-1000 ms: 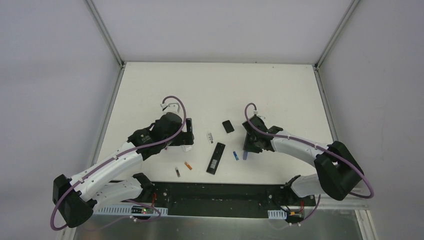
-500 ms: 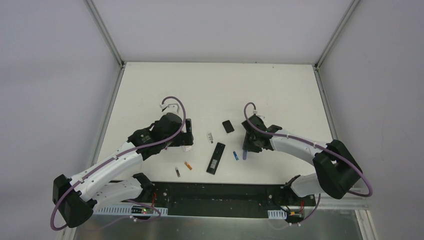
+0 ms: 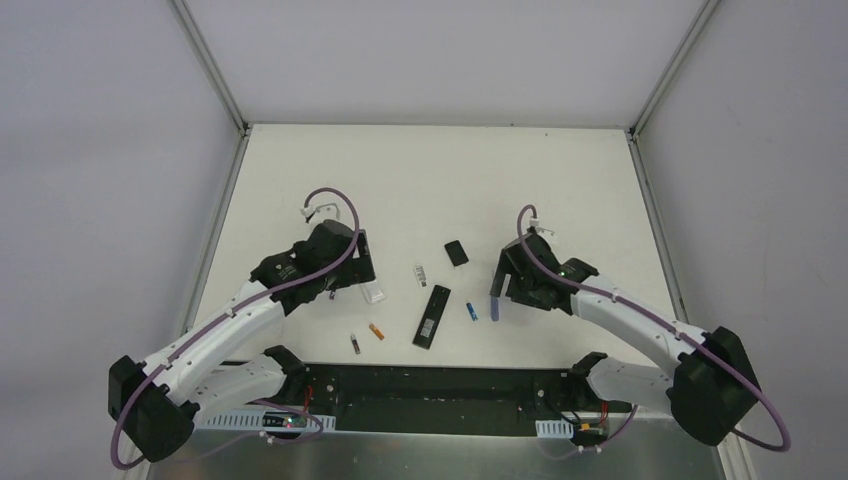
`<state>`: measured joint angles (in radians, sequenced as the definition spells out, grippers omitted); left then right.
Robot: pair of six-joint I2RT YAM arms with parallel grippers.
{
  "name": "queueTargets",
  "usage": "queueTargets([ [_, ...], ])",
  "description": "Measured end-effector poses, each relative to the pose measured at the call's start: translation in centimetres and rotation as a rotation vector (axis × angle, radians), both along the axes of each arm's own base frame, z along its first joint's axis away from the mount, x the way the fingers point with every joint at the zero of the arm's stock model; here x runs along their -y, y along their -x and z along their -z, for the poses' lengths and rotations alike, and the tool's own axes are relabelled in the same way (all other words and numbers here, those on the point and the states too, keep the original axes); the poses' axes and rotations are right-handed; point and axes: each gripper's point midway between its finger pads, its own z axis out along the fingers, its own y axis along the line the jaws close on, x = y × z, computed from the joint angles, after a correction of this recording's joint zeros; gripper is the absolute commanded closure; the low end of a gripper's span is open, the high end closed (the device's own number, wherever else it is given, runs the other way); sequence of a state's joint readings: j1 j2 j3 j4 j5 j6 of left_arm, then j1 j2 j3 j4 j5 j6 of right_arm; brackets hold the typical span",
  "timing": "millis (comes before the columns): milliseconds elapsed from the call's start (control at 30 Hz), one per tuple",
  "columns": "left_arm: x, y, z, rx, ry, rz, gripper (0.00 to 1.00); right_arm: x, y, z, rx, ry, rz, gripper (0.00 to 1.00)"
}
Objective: Unload the batteries from the remote control
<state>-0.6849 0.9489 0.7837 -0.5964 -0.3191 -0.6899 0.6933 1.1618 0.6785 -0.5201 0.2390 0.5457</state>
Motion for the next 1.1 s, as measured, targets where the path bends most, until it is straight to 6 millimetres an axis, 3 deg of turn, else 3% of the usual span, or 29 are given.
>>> queueTargets([
  [167, -3.5, -1.0, 0.3, -0.034, 0.02, -0.149, 0.01, 2.0, -1.4, -1.7, 0.072, -0.019, 0.119, 0.12],
  [367, -7.8, -1.7, -0.4, -0.05, 0.122, -0.329, 0.01, 5.1, -2.2, -1.7, 0.066, -0.01, 0.286, 0.08],
  [600, -13.2, -1.0, -0.9, -0.124, 0.201, -0.529, 0.01, 8.4, -3.6, -2.4, 0.031, -0.068, 0.446, 0.08],
  [700, -15.3, -1.5, -3.2, -0.111, 0.205, -0.591, 0.01, 10.1, -6.2, -6.0, 0.078, -0.146, 0.522, 0.08],
  [767, -16.1, -2.3, -5.6, -0.074, 0.19, -0.602, 0.01, 11.2, -8.4, -9.8, 0.144, -0.183, 0.541, 0.08],
  [900, -17.1, -3.9, -11.7, 0.059, 0.159, -0.595, 0.01, 12.0, -13.1, -19.7, 0.358, -0.221, 0.482, 0.08],
  [1000, -17.7, -4.2, -16.0, 0.171, 0.131, -0.578, 0.01, 11.9, -14.5, -26.5, 0.514, -0.227, 0.403, 0.08],
  [1100, -18.0, -3.7, -19.4, 0.27, 0.098, -0.554, 0.01, 11.8, -14.3, -29.2, 0.599, -0.223, 0.355, 0.07],
])
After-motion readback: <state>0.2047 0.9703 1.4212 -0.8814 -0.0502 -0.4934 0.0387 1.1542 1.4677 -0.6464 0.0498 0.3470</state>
